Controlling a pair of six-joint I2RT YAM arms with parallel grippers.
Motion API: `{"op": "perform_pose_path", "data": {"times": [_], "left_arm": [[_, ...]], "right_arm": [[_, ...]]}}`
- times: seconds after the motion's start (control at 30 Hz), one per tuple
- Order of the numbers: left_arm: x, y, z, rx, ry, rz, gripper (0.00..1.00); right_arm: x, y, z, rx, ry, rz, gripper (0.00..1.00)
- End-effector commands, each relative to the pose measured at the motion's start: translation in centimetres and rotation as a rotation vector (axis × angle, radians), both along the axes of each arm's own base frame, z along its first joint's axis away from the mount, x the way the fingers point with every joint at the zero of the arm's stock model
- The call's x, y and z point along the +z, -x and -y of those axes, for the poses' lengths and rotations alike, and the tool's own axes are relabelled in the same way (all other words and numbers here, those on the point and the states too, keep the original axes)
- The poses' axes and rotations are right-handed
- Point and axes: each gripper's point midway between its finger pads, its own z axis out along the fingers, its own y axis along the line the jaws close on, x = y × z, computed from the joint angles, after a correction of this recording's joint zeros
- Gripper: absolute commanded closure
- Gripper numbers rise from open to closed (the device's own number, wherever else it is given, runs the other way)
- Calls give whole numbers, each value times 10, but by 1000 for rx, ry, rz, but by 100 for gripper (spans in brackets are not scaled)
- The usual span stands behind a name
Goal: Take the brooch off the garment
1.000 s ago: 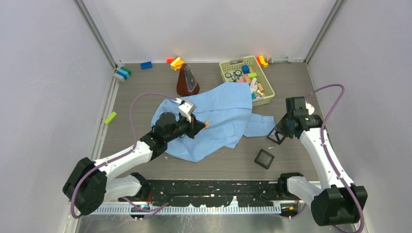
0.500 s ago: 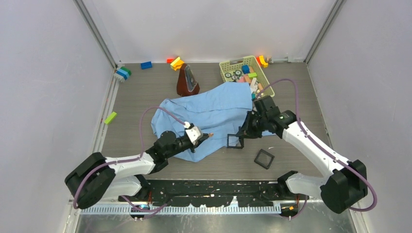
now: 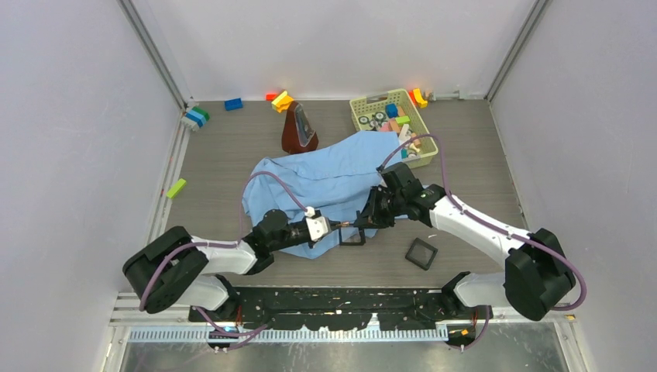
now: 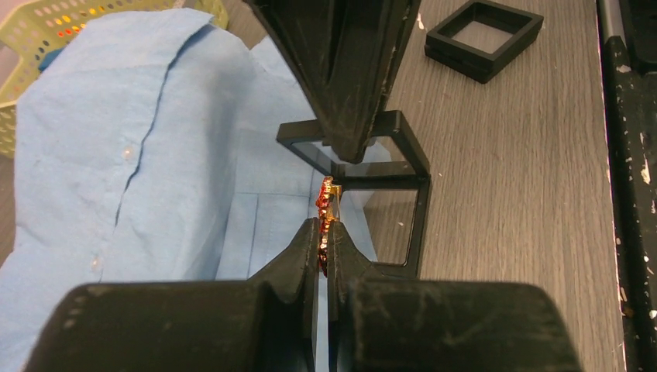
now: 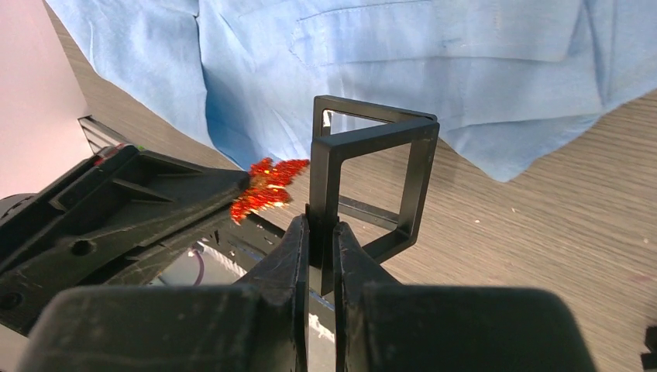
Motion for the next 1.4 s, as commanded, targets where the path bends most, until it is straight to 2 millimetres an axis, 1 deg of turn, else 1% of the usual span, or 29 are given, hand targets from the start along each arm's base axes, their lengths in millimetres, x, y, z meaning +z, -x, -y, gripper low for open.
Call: {"op": "perform_pose_path", "data": {"times": [0.0,0.23,0.37,0.57,0.77,1.0,1.1,1.17,1.33,1.37], "left_arm": [[22,-3,15,-43,48,102,100],[11,-8,19,-33,8,116,100],[9,-17,22,1,4,120,100],[3,-19,24,16,-24,143,100],[-6,-14,26,-9,-49,152,100],[-23,-7,29,-64,-110,150,100],[-25,-6,30,-70,-121,145,100],[-27,-4,30,-79,-129,138,96],[-31,5,33,-135,-152,99,68],[-31,9,33,-152,-151,95,60]], "right_arm": [[6,-6,-19,24,-64,41,99],[4,-5,-22,26,-77,47,99],[4,-2,-24,33,-80,43,99],[5,-2,-23,34,-80,52,99],[7,-2,-22,28,-77,58,99],[5,-4,-18,15,-51,67,99],[4,-4,-17,12,-47,65,99],[3,-4,-17,12,-44,62,99],[3,-6,-16,7,-36,65,100],[2,-6,-15,2,-27,66,100]]}}
